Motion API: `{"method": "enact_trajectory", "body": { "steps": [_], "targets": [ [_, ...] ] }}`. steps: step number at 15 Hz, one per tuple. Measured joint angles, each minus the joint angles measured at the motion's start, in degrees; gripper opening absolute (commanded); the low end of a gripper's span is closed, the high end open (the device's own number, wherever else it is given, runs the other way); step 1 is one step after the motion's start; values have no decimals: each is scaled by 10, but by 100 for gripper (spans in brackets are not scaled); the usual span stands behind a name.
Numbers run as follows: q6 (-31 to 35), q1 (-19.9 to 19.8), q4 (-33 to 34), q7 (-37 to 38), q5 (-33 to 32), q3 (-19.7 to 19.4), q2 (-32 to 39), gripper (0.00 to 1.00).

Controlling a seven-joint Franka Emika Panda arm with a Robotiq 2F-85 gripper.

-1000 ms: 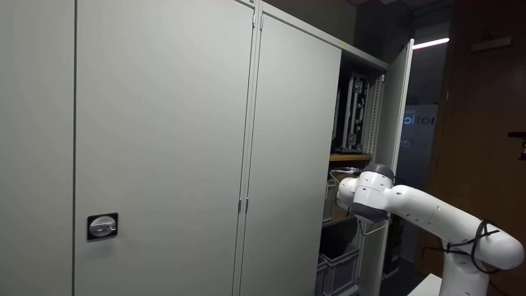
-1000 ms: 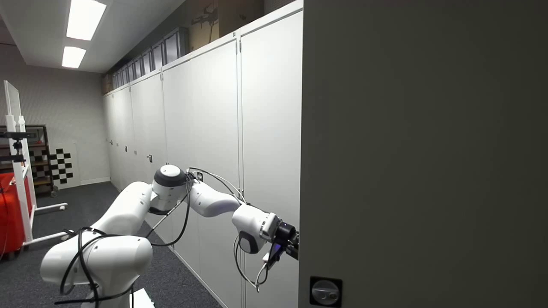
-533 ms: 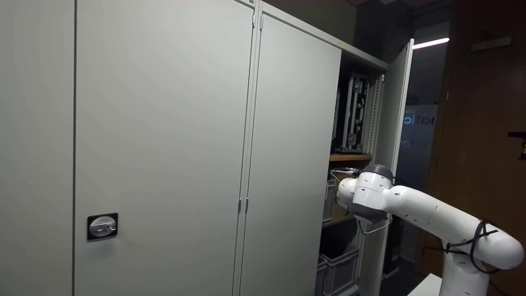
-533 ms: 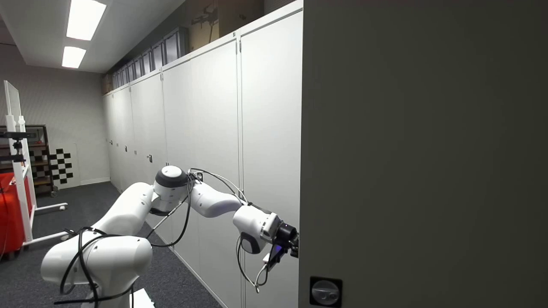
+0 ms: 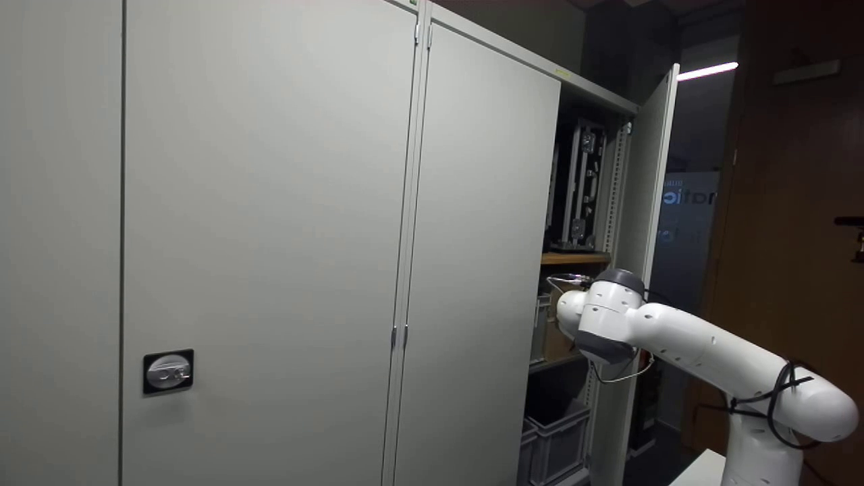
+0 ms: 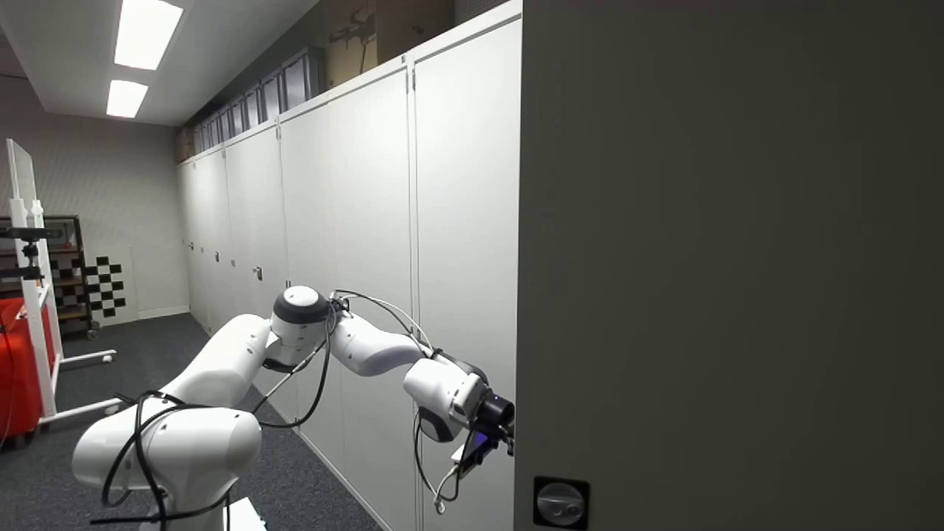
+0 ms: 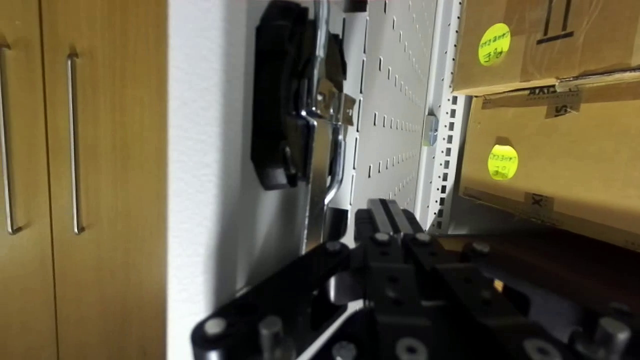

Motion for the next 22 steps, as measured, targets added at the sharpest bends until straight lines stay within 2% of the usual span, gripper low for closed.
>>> {"method": "enact_trajectory", "body": {
  "steps": [10,22],
  "targets": [
    [0,-43,8,-95,75,0,0,0],
    [0,-87,15,-163,141,-1,0,0]
  ]
}}
